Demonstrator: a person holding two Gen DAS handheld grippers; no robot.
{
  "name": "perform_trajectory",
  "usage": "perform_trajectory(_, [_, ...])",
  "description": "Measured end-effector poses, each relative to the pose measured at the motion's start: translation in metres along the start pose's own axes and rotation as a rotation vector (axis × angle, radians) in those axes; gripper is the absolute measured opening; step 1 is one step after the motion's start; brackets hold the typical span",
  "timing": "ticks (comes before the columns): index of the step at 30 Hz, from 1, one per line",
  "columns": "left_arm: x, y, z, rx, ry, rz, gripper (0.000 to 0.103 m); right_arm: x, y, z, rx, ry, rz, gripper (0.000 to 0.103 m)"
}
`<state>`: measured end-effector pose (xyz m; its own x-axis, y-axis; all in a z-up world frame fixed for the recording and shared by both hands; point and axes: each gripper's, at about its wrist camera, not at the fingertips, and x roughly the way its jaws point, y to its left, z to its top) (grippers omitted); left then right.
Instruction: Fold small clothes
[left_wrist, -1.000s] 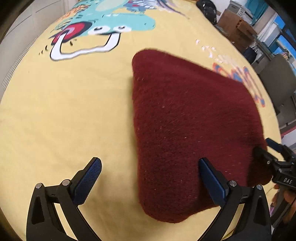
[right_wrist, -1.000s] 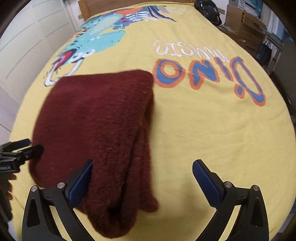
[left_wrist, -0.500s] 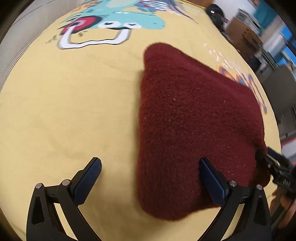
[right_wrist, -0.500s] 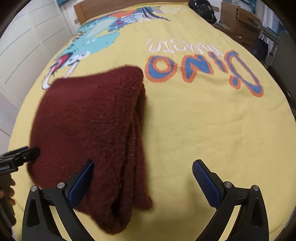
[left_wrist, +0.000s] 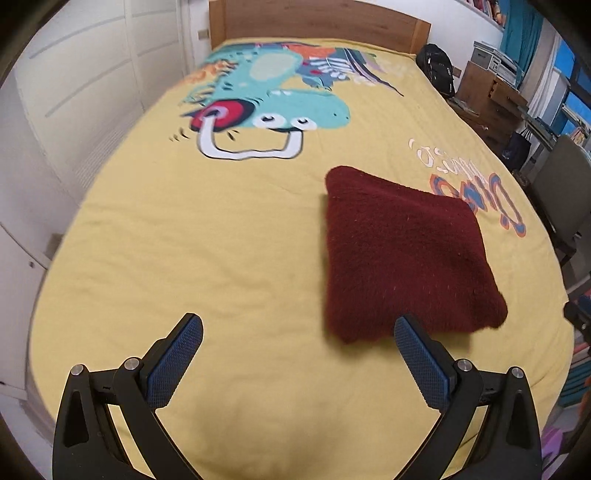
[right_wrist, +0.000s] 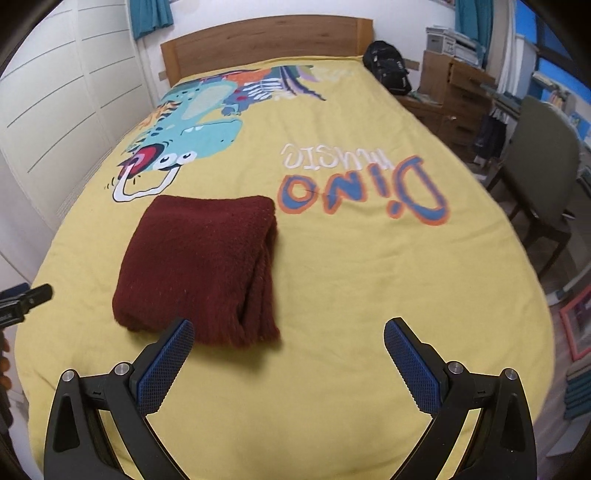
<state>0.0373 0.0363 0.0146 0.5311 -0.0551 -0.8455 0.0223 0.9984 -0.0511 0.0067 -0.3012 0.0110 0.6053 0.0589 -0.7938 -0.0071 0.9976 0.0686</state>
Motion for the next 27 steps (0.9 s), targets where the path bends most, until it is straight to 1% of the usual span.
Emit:
perform_trajectory(3, [-0.016,0.002,-0.014,0.019,-0.009,0.034,0.102,-0.015,-0.004,-0.015,0.014,-0.002,-0.013,0.103])
perform_trajectory(10, [-0.023,-0.003,-0.033,0.042,-0.003,0.035,0.102,-0.031,-0.006,-0.032,0.011,0.007,-0.028,0.103])
perform_trajectory(13, [-0.020,-0.009,-0.036,0.077,0.000,0.068,0.102,-0.034,-0.006,-0.034,0.009,0.013,-0.035,0.103])
perform_trajectory(16, [-0.017,-0.011,-0.038,0.071,0.008,0.045,0.102,-0.036,-0.006,-0.035,0.010,0.012,-0.037,0.103])
perform_trajectory(27, [-0.018,-0.015,-0.038,0.088,0.005,0.050,0.102,-0.041,-0.005,-0.037,0.007,0.011,-0.036,0.103])
